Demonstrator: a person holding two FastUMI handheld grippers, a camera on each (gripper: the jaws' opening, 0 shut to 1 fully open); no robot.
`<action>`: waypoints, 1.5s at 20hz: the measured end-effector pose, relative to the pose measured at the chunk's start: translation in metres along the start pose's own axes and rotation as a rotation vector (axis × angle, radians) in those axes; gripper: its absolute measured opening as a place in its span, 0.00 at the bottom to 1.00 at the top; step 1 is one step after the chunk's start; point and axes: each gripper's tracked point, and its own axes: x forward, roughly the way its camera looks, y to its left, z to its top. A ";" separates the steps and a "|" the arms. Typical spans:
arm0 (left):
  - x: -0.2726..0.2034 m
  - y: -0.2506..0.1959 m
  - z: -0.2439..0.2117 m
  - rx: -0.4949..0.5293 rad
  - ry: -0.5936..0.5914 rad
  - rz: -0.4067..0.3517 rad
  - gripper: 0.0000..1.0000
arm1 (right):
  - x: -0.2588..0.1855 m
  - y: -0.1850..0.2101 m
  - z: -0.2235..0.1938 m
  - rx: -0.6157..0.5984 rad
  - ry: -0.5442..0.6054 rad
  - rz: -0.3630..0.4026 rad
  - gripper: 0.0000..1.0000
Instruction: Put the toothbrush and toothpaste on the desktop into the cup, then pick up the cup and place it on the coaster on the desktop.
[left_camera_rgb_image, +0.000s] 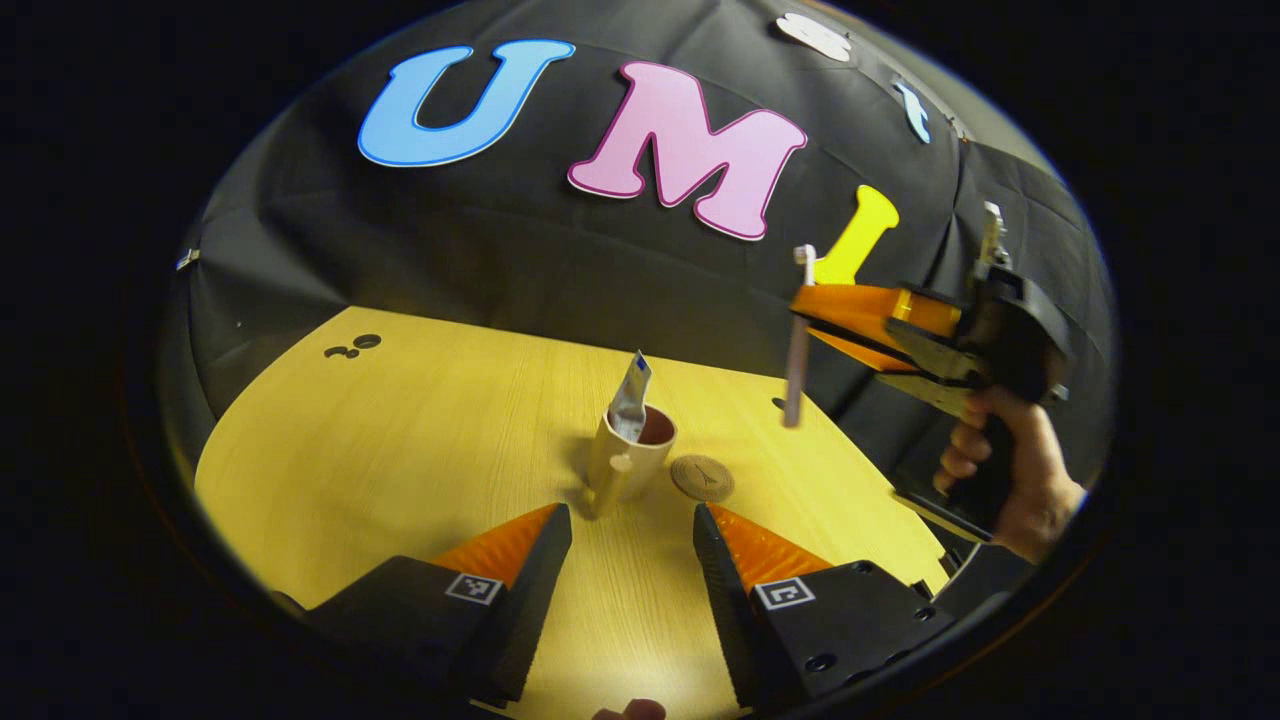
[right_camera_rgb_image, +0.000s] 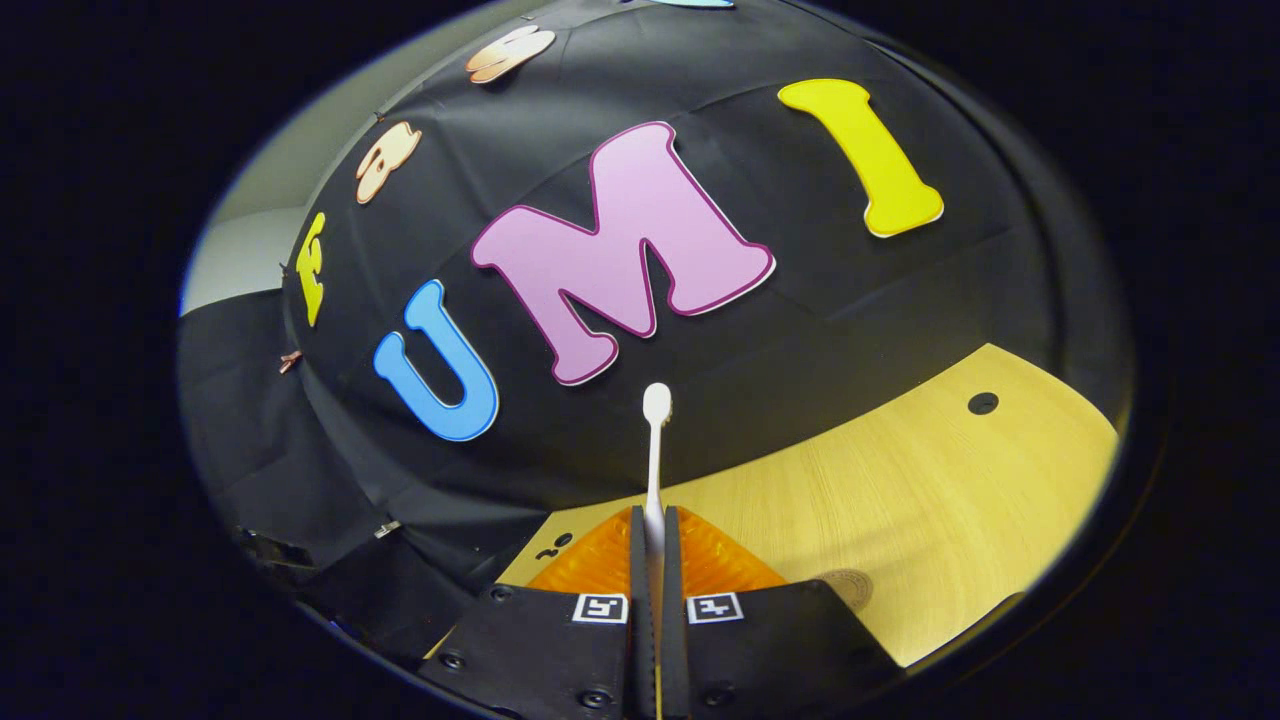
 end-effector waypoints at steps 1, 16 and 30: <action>-0.005 0.000 -0.004 0.003 0.006 -0.003 0.77 | 0.011 -0.001 -0.003 0.005 -0.006 -0.004 0.07; -0.057 0.035 -0.057 -0.043 0.115 0.102 0.77 | 0.102 -0.051 -0.096 -0.075 0.048 -0.030 0.08; -0.010 0.003 -0.040 0.009 0.178 0.088 0.77 | -0.034 -0.034 -0.140 0.011 0.351 0.005 0.46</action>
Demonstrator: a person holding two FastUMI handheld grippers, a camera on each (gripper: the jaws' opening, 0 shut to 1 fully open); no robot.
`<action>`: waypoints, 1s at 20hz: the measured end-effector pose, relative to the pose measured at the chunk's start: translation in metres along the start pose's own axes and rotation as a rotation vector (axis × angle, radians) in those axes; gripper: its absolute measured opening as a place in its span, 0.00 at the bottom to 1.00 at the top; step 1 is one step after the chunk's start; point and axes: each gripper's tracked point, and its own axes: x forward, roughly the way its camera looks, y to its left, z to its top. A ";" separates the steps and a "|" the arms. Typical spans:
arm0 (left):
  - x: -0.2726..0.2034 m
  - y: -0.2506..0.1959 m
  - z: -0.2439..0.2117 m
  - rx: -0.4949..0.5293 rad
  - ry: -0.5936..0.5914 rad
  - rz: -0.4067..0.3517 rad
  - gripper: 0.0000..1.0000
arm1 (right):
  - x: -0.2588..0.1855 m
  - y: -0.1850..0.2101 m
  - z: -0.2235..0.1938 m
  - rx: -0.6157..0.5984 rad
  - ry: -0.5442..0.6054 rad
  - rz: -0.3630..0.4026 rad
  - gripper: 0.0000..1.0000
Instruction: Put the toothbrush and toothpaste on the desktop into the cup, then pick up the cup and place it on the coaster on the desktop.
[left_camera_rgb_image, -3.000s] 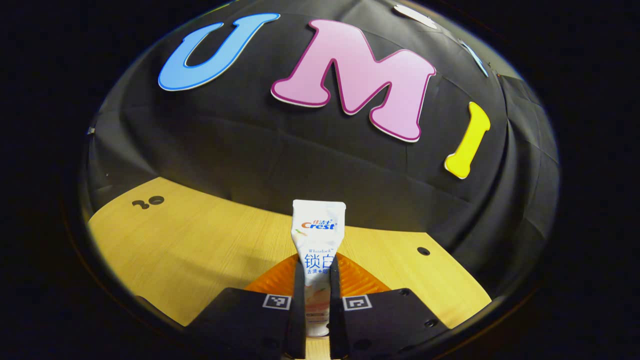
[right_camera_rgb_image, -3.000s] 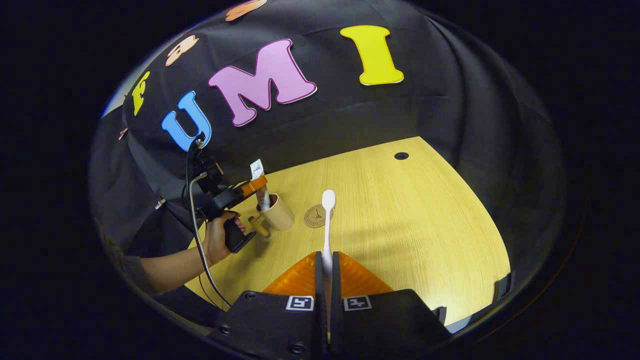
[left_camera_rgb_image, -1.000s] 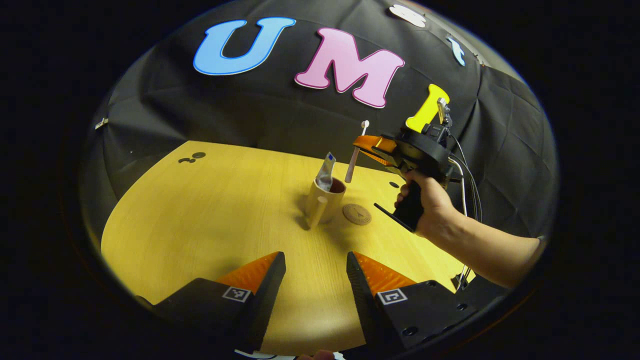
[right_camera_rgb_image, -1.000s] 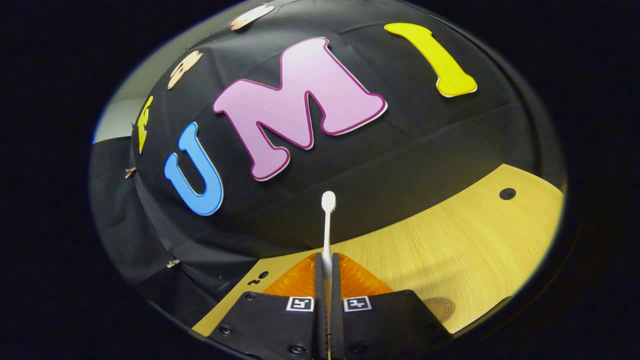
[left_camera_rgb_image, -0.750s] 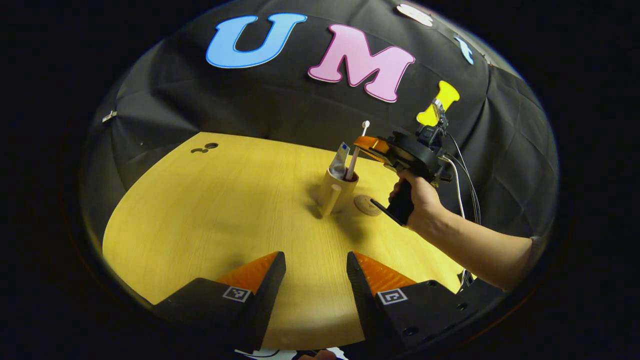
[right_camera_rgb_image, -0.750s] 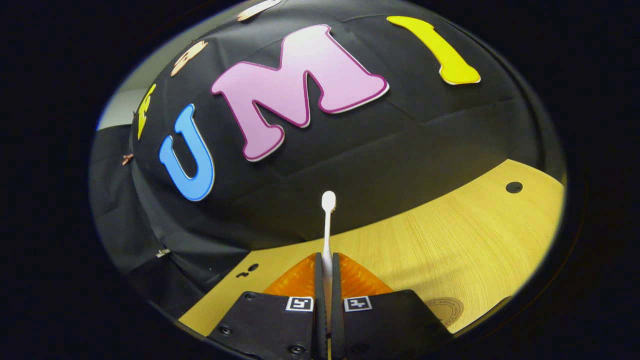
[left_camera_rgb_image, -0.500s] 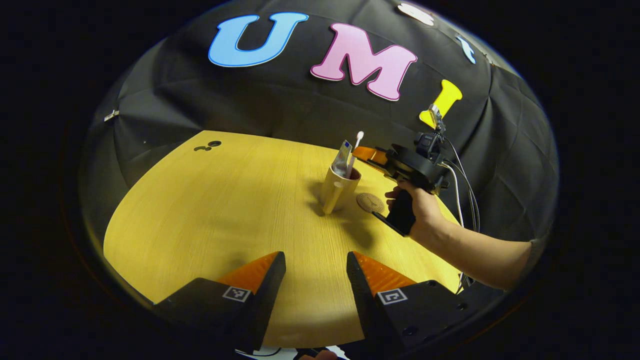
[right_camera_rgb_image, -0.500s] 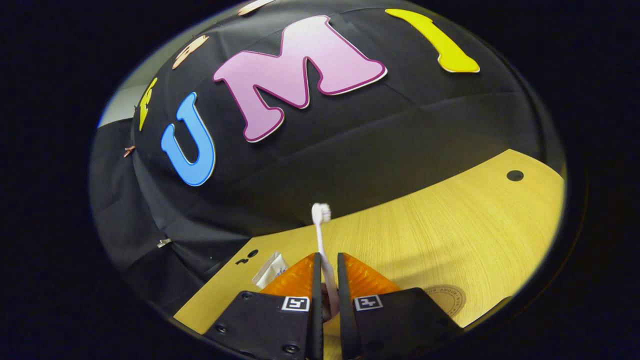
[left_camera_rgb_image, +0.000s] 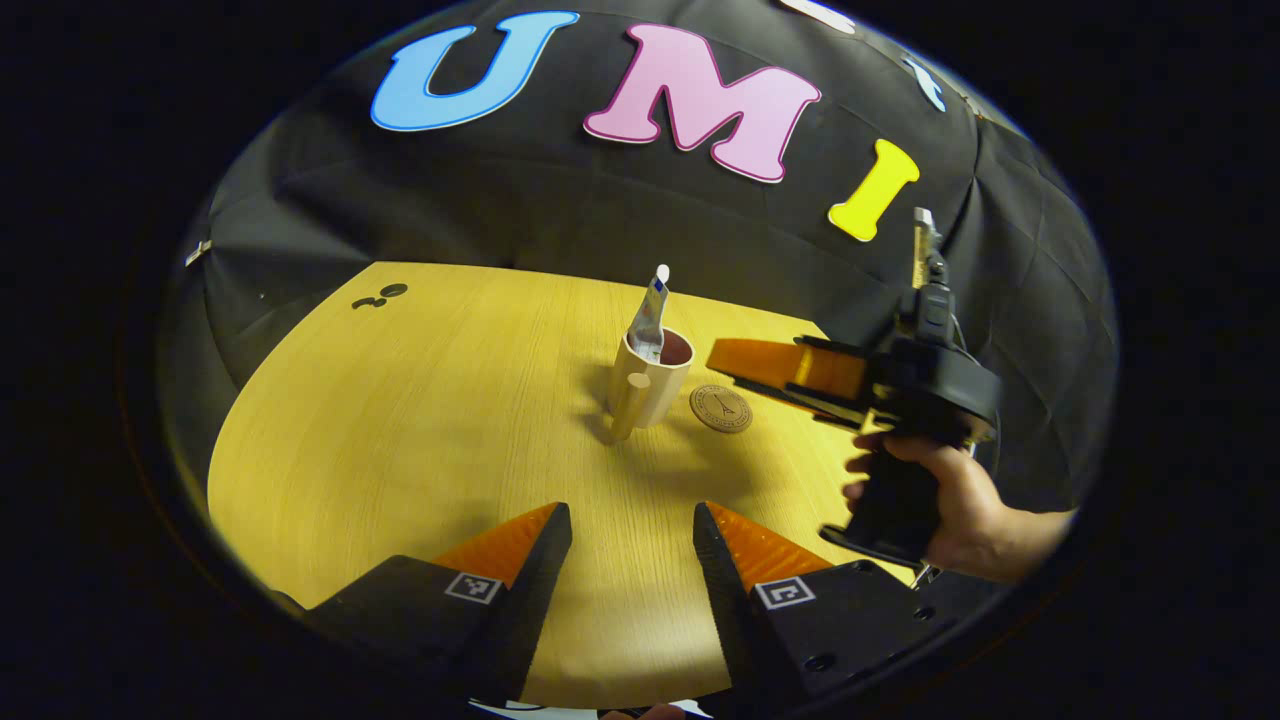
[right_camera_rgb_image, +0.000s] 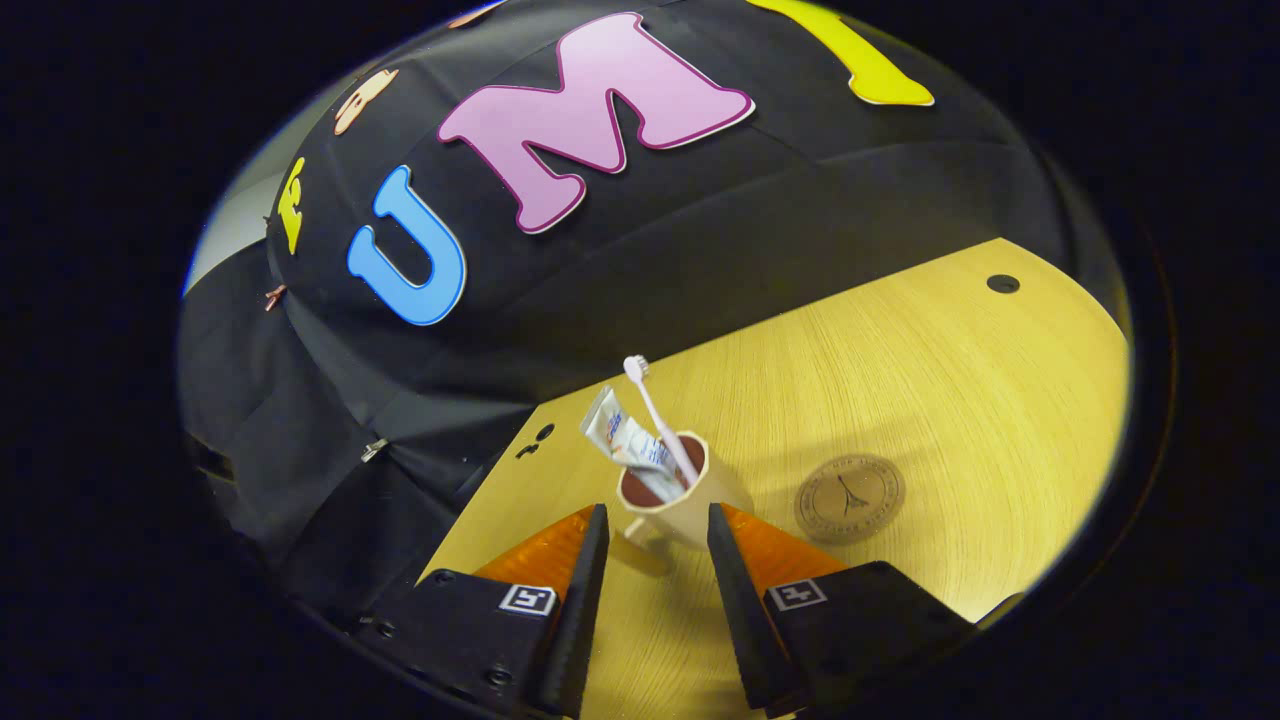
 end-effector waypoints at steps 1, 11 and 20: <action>0.004 -0.001 0.003 0.008 0.004 0.003 0.77 | -0.012 -0.001 -0.003 -0.001 0.008 -0.003 0.47; 0.042 -0.010 0.005 0.094 0.088 0.014 0.77 | -0.087 -0.048 -0.018 -0.062 0.129 -0.072 0.78; 0.080 -0.009 0.016 0.193 0.203 0.050 0.77 | -0.130 -0.088 -0.038 -0.035 0.184 -0.103 0.80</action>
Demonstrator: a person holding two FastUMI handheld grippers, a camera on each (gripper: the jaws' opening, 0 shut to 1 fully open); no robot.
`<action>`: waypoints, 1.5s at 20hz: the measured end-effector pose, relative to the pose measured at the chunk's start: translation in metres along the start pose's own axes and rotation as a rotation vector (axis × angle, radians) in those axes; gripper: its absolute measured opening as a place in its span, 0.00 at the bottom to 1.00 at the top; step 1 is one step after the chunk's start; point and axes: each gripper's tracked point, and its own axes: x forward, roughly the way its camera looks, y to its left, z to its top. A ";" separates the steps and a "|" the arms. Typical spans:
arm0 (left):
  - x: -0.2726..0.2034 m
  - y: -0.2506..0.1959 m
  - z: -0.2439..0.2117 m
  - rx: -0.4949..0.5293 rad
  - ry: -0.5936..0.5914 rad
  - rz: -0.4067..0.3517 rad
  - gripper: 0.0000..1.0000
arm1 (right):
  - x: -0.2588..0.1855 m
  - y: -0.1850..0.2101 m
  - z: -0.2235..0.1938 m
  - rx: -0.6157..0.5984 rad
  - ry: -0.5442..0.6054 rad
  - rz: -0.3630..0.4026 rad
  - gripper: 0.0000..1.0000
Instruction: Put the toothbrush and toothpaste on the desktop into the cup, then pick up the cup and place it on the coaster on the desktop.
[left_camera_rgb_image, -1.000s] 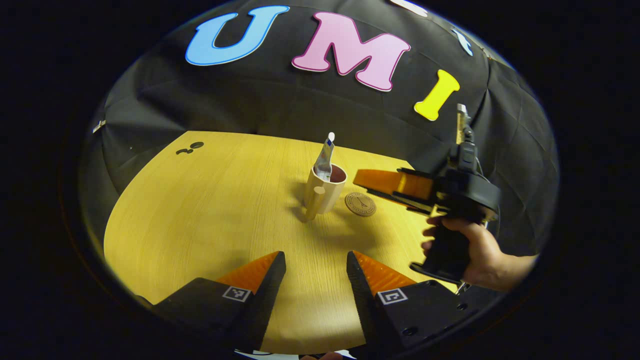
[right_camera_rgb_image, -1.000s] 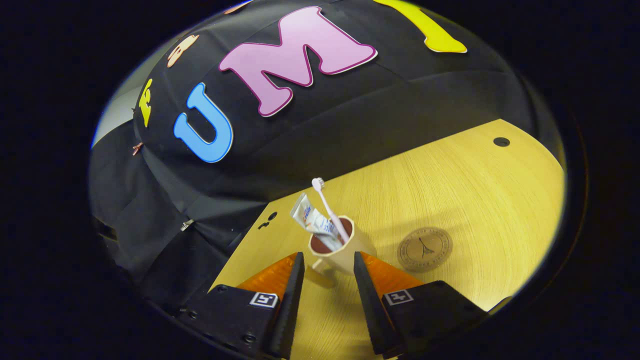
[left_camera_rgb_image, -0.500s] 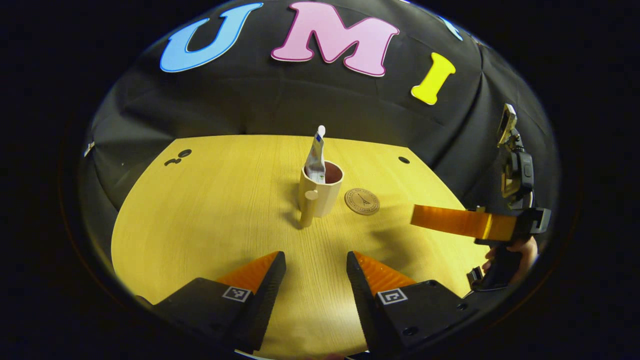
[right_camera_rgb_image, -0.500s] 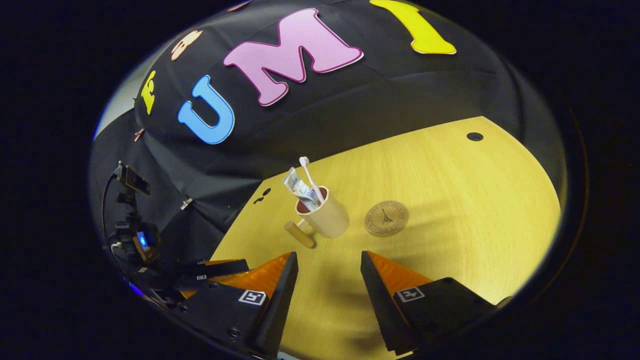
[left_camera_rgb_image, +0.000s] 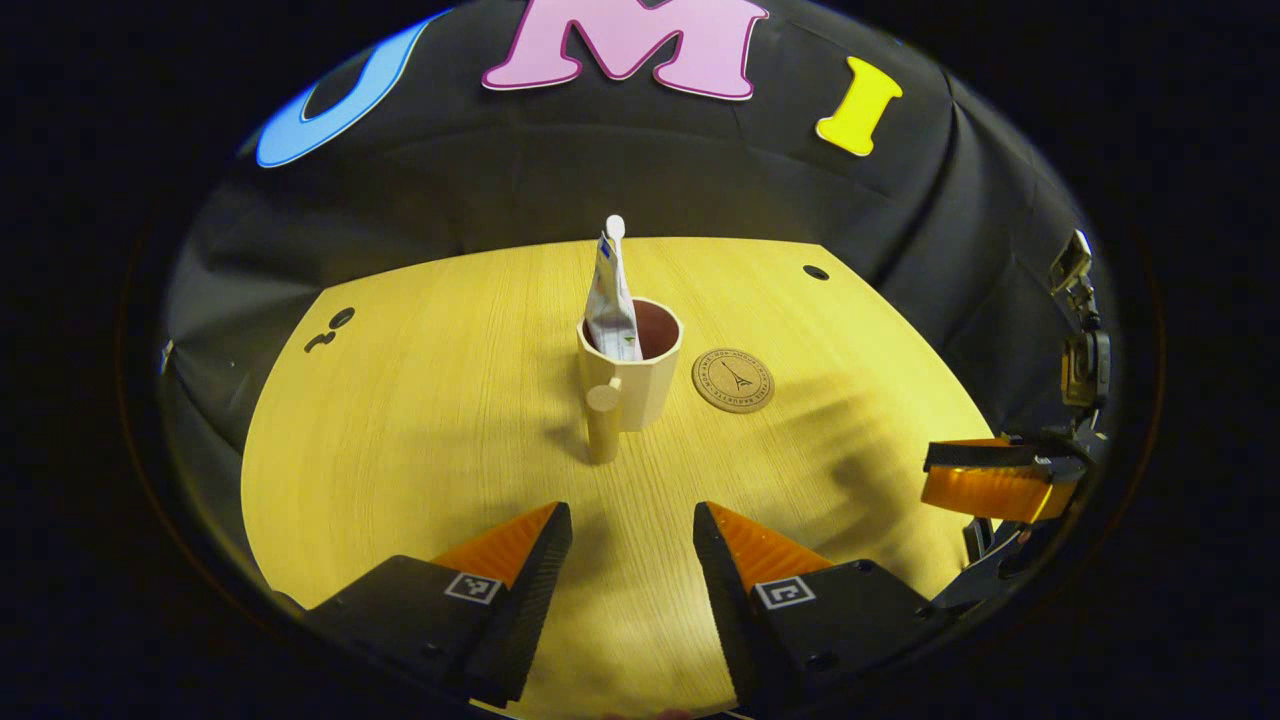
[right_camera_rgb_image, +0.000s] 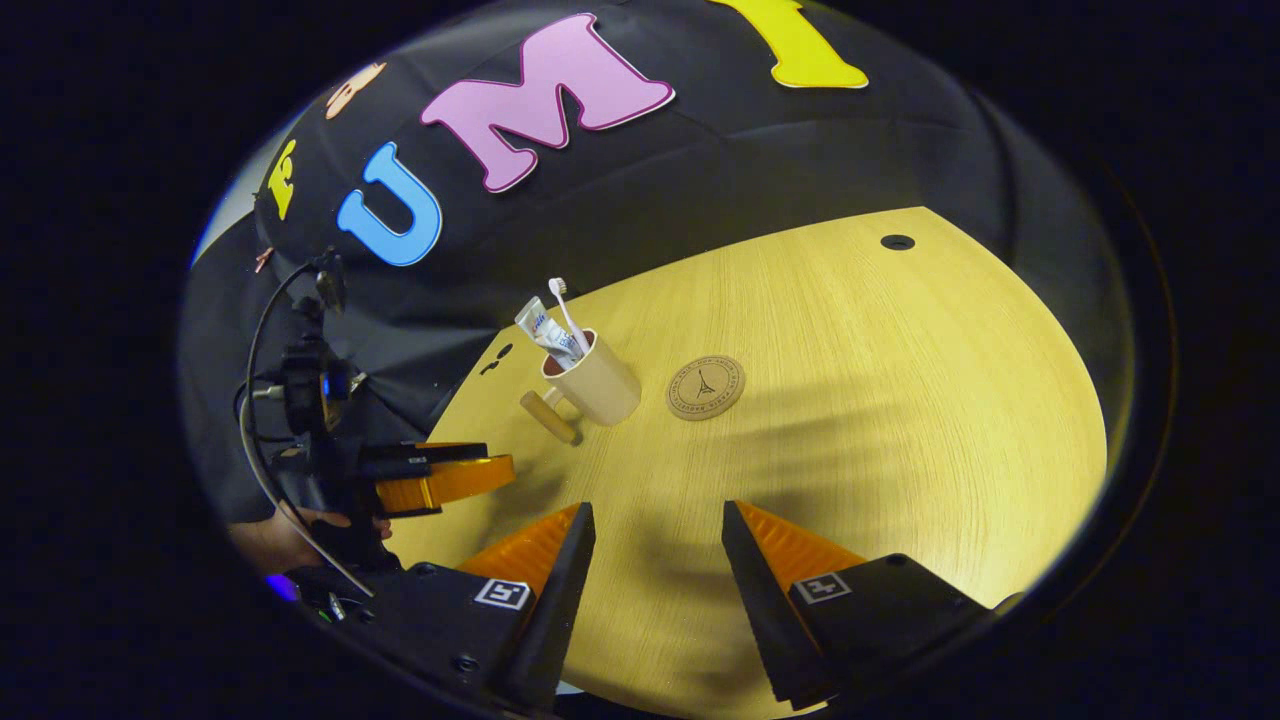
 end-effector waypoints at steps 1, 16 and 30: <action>0.005 0.001 0.005 0.010 0.008 0.004 0.77 | -0.004 -0.003 -0.002 0.004 0.001 -0.001 0.80; 0.086 0.023 0.038 0.125 0.256 0.054 0.69 | -0.045 -0.064 -0.026 0.074 0.009 -0.089 0.80; 0.102 0.019 0.035 0.147 0.363 0.066 0.31 | -0.049 -0.082 -0.031 0.120 0.004 -0.116 0.80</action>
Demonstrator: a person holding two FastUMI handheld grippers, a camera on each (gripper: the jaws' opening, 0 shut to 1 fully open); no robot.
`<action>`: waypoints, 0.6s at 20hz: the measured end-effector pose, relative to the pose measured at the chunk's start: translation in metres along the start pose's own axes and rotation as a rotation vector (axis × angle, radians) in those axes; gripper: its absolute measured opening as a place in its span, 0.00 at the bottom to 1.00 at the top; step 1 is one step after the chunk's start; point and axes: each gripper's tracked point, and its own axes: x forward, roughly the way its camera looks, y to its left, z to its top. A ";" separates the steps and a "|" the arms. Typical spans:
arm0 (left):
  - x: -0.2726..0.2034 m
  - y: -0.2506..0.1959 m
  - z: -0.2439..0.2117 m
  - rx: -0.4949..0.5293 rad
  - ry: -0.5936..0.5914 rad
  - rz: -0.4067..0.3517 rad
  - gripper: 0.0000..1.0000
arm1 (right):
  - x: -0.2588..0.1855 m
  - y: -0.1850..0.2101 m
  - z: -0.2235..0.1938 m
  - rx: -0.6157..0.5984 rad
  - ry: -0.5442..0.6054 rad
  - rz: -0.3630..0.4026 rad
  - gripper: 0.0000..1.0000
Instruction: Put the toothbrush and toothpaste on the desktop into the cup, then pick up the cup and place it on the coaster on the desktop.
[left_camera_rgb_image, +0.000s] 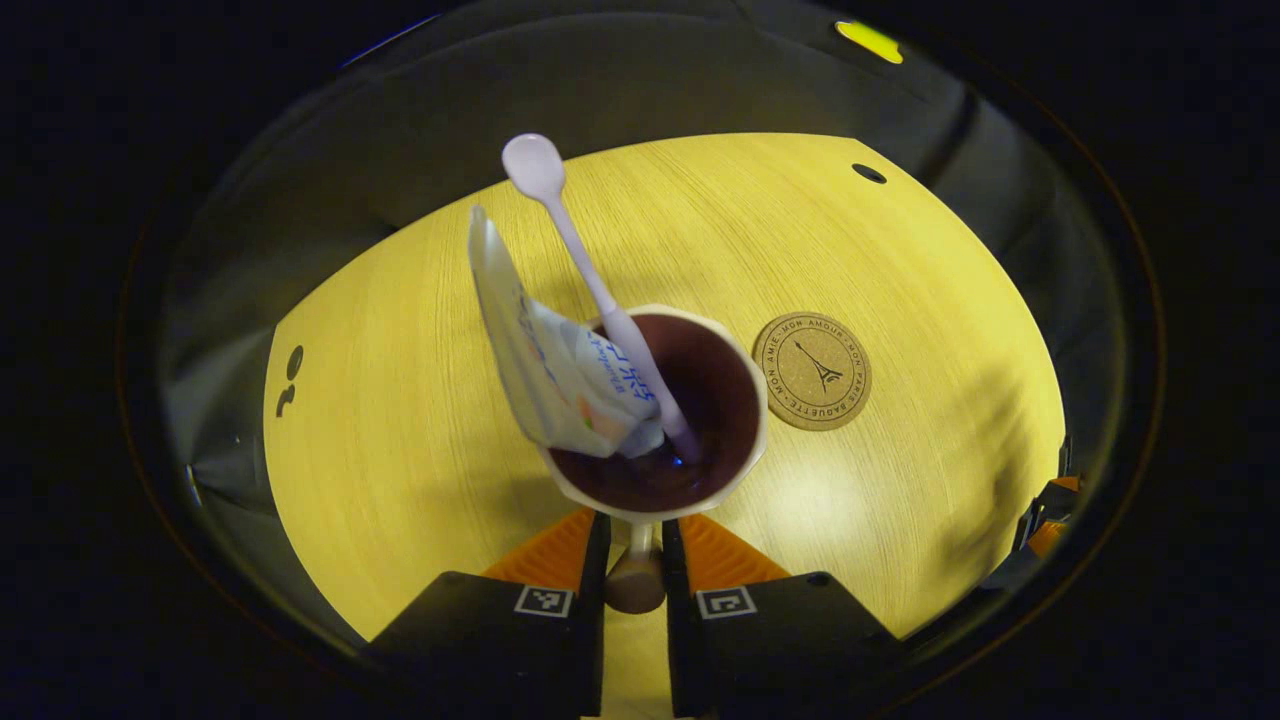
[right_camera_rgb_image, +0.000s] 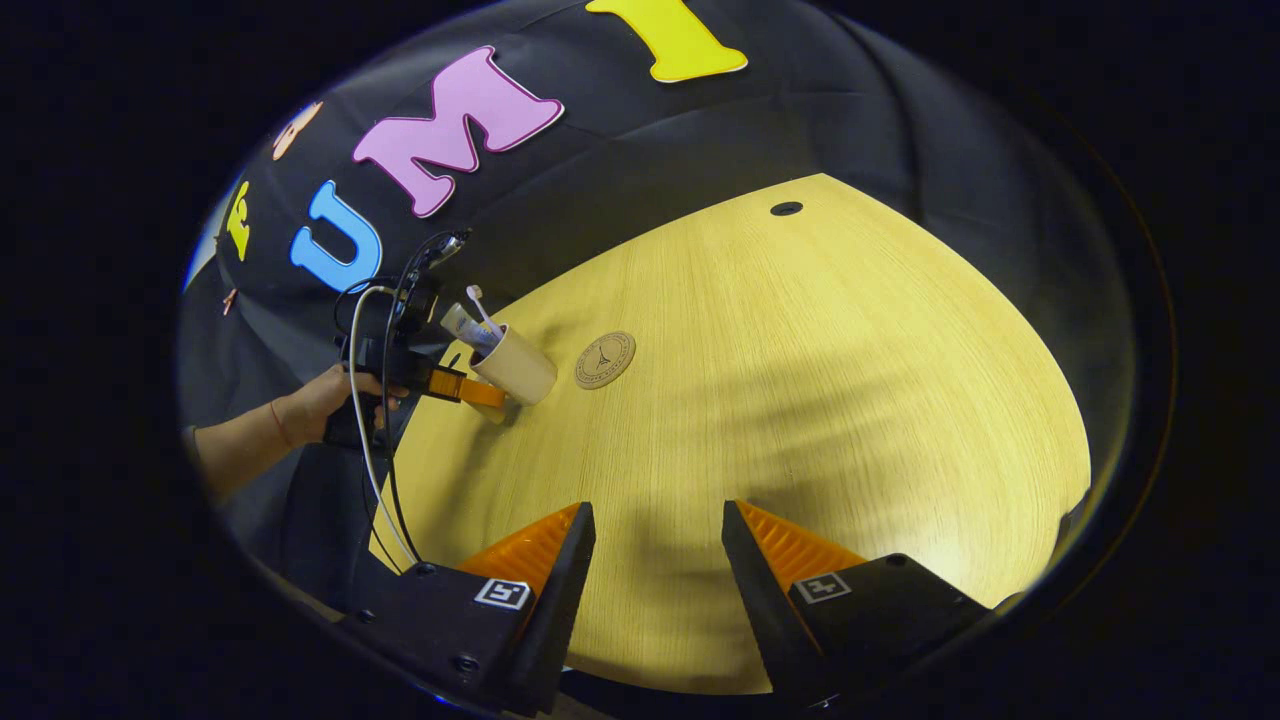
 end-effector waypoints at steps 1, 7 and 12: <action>0.001 -0.001 0.001 -0.015 -0.006 -0.003 0.34 | 0.000 0.000 -0.001 0.000 0.001 0.000 0.80; -0.001 -0.003 0.003 -0.044 -0.053 0.005 0.24 | -0.001 -0.001 -0.003 -0.004 0.007 0.004 0.80; -0.005 -0.004 0.006 -0.052 -0.076 0.012 0.23 | 0.000 -0.007 0.000 -0.007 0.000 0.004 0.80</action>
